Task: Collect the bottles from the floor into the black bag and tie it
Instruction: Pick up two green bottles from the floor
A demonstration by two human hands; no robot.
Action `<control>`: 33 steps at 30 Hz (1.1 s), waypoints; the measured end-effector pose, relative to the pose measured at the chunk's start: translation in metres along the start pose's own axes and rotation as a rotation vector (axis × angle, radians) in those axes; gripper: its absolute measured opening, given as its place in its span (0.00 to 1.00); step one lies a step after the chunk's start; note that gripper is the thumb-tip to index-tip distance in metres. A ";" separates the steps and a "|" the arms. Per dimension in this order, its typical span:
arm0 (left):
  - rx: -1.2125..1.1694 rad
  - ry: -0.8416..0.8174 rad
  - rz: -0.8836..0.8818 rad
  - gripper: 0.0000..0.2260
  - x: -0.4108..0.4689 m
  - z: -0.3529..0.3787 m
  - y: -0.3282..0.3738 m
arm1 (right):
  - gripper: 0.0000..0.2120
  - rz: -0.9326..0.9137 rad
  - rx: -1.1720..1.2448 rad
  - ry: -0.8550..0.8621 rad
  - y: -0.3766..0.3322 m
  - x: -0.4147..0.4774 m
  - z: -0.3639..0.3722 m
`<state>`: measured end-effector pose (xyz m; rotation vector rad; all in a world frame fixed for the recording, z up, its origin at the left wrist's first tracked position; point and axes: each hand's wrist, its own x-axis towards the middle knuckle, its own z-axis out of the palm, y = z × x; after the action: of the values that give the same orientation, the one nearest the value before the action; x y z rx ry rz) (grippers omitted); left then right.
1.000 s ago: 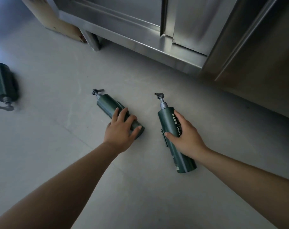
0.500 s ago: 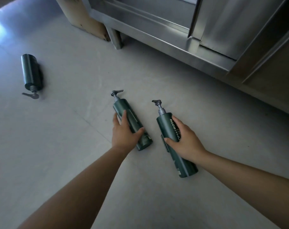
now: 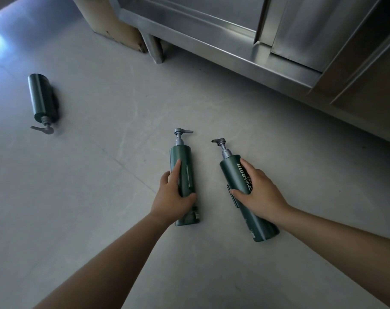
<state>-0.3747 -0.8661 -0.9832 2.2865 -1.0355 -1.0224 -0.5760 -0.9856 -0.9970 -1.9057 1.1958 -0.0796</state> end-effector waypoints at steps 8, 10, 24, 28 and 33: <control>0.083 -0.005 -0.044 0.46 0.018 0.002 0.014 | 0.43 0.041 -0.055 -0.015 -0.004 0.001 0.000; 0.075 -0.023 -0.059 0.48 0.016 -0.001 0.011 | 0.43 0.047 -0.061 -0.024 -0.003 0.001 0.000; -0.062 -0.101 -0.063 0.45 -0.063 -0.112 0.052 | 0.41 0.094 0.152 0.038 -0.112 -0.053 -0.061; -0.161 -0.080 -0.056 0.43 -0.133 -0.183 0.110 | 0.40 0.110 0.243 0.061 -0.200 -0.113 -0.115; -0.212 -0.086 0.017 0.40 -0.254 -0.302 0.219 | 0.40 0.191 0.330 0.053 -0.329 -0.224 -0.223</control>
<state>-0.3573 -0.7842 -0.5393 2.0764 -0.9301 -1.1732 -0.5678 -0.8997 -0.5495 -1.5057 1.3059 -0.2125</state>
